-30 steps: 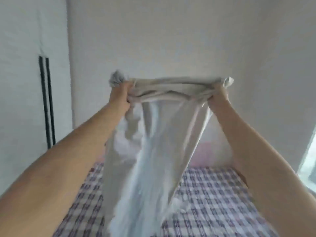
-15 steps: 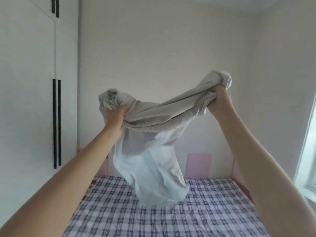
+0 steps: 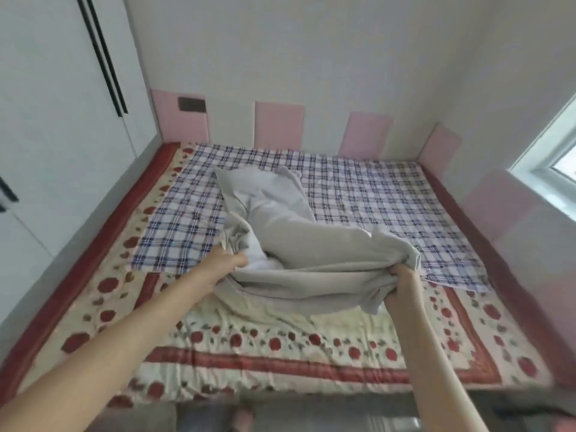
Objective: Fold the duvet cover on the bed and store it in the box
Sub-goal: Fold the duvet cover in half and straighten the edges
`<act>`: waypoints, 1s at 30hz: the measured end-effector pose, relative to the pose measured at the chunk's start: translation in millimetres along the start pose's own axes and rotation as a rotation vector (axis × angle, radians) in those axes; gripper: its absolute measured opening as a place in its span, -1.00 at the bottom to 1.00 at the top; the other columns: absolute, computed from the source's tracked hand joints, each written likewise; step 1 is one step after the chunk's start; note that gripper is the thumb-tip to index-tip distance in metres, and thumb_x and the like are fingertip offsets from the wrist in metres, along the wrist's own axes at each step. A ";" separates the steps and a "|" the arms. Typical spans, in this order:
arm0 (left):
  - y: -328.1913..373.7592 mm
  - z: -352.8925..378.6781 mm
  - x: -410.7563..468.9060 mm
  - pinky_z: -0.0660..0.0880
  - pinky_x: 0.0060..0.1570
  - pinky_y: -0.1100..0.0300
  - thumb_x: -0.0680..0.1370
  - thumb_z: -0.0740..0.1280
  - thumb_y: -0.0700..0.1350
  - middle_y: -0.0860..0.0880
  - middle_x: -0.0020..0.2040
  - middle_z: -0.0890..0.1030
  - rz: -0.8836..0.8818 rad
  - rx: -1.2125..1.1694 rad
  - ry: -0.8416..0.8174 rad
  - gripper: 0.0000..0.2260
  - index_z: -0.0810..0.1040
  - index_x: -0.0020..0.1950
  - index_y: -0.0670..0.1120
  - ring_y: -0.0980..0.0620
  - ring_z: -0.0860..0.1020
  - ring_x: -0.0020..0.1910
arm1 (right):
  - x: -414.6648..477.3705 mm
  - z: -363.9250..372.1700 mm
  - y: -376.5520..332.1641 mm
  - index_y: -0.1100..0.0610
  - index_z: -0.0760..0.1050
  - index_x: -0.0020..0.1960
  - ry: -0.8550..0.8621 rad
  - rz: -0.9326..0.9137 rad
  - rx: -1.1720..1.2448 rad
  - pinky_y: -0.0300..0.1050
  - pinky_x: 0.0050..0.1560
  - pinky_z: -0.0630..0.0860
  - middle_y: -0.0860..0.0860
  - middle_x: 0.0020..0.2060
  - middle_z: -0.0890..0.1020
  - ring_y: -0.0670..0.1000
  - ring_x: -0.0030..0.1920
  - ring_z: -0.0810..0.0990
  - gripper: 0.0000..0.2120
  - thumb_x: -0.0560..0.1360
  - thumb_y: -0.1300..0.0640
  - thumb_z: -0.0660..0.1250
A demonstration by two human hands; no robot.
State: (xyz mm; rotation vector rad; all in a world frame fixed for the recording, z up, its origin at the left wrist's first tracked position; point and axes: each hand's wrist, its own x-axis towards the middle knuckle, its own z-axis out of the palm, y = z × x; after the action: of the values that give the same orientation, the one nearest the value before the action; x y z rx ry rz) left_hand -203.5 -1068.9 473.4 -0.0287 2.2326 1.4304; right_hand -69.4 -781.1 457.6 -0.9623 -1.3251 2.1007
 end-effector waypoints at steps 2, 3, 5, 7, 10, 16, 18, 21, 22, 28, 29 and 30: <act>-44.3 20.3 -14.5 0.35 -0.27 0.21 0.50 0.32 -0.19 -0.04 -0.10 0.42 -0.129 0.222 -0.081 -0.63 0.32 0.25 -0.23 0.07 0.41 -0.19 | -13.2 -40.6 49.6 0.13 0.32 -0.29 0.079 0.181 -0.052 -0.26 -0.55 0.37 0.05 -0.40 0.37 0.02 -0.44 0.36 -0.76 0.51 0.36 0.09; -64.9 31.3 -23.0 0.34 -0.32 0.25 0.48 0.31 -0.19 -0.11 -0.07 0.46 -0.177 0.283 -0.135 -0.50 0.27 0.37 -0.30 0.09 0.42 -0.19 | -22.1 -58.9 71.4 0.10 0.28 -0.31 0.096 0.261 -0.079 -0.23 -0.53 0.32 0.03 -0.41 0.34 0.00 -0.45 0.31 -0.76 0.50 0.32 0.11; -98.4 48.4 -37.5 0.25 -0.51 0.31 0.48 0.29 -0.22 -0.22 -0.11 0.51 -0.238 0.419 -0.232 -0.39 0.15 0.47 -0.35 0.13 0.43 -0.24 | -36.8 -86.7 106.5 0.08 0.28 -0.36 0.107 0.396 -0.035 -0.19 -0.44 0.26 0.00 -0.45 0.35 0.00 -0.45 0.30 -0.76 0.46 0.17 0.20; -123.6 62.3 -49.9 0.20 -0.60 0.31 0.48 0.28 -0.23 -0.09 -0.31 0.36 -0.285 0.546 -0.297 -0.42 0.19 0.43 -0.39 0.12 0.31 -0.41 | -49.1 -107.0 131.2 0.08 0.33 -0.42 0.107 0.483 -0.010 -0.16 -0.36 0.31 0.03 -0.45 0.43 0.04 -0.42 0.38 -0.74 0.44 0.16 0.18; -138.2 72.1 -59.1 0.22 -0.62 0.31 0.45 0.28 -0.22 -0.02 -0.33 0.30 -0.302 0.669 -0.368 -0.76 0.45 0.11 -0.20 0.08 0.27 -0.45 | -52.0 -122.1 147.0 0.14 0.50 -0.24 -0.005 0.638 -0.268 -0.06 -0.12 0.52 0.12 -0.24 0.60 0.12 -0.21 0.59 -0.69 0.47 -0.10 0.27; -151.8 78.6 -55.4 0.52 0.04 0.16 0.44 0.38 -0.02 -0.03 0.07 0.56 -0.431 0.786 -0.926 -0.75 0.48 0.06 -0.08 0.02 0.57 0.00 | -63.1 -112.3 150.2 0.18 0.43 0.27 -0.652 0.831 -1.525 -0.17 0.19 0.42 0.07 0.15 0.57 -0.01 0.15 0.55 -0.42 0.46 -0.22 0.32; -161.1 81.0 -48.1 0.48 0.15 0.17 0.51 0.34 -0.08 0.00 0.13 0.55 -0.506 0.846 -1.117 -0.79 0.50 0.14 -0.07 0.06 0.55 0.08 | -62.0 -104.8 149.7 0.26 0.22 0.46 -0.750 0.812 -1.805 -0.13 0.28 0.33 0.12 0.41 0.34 0.08 0.37 0.37 -0.43 0.60 -0.08 0.12; -195.7 98.5 -33.4 0.25 0.40 0.13 0.64 0.11 -0.24 -0.22 0.38 0.40 -0.570 0.980 -0.958 -0.67 0.33 0.37 -0.36 -0.09 0.38 0.37 | -52.1 -99.5 164.1 0.30 0.23 0.46 -0.838 0.957 -1.854 -0.10 0.35 0.31 0.12 0.45 0.29 0.12 0.40 0.34 -0.56 0.60 0.20 0.06; -203.2 102.8 -27.1 0.25 0.39 0.14 0.65 0.06 -0.26 -0.24 0.40 0.36 -0.586 0.969 -0.895 -0.66 0.26 0.40 -0.38 -0.09 0.37 0.39 | -48.2 -100.0 169.1 0.30 0.24 0.46 -0.875 0.971 -1.870 -0.10 0.34 0.31 0.12 0.45 0.29 0.11 0.39 0.34 -0.56 0.60 0.22 0.06; -141.8 90.9 66.3 0.44 -0.38 0.28 0.62 0.18 -0.13 -0.04 -0.17 0.47 -0.748 0.447 -0.601 -0.91 0.42 0.04 -0.12 0.03 0.50 -0.23 | 22.0 -67.0 166.9 0.23 0.45 0.21 -0.679 1.023 -1.603 -0.19 -0.02 0.39 0.01 -0.09 0.48 -0.01 -0.10 0.44 -0.76 0.58 0.19 0.18; -117.5 85.6 103.1 0.37 -0.43 0.28 0.61 0.17 -0.17 -0.06 -0.24 0.42 -0.715 0.355 -0.447 -0.92 0.42 -0.02 -0.15 0.04 0.43 -0.33 | 63.0 -43.8 151.3 0.21 0.47 0.02 -0.496 0.985 -1.451 -0.17 -0.15 0.44 0.00 -0.23 0.46 0.00 -0.21 0.46 -0.89 0.54 0.19 0.24; -84.6 73.9 146.1 0.32 -0.46 0.28 0.59 0.17 -0.22 -0.08 -0.28 0.39 -0.617 0.267 -0.315 -0.91 0.40 -0.10 -0.17 0.05 0.39 -0.41 | 120.7 -12.9 126.5 0.21 0.44 -0.10 -0.394 0.912 -1.218 -0.19 -0.30 0.46 0.02 -0.33 0.46 -0.01 -0.33 0.49 -0.93 0.49 0.20 0.30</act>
State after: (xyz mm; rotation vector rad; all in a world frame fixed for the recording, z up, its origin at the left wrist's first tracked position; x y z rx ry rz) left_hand -281.1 -1009.0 317.3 -0.3464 1.8990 0.7450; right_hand -139.9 -742.1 301.9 -1.9561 -2.9301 1.9372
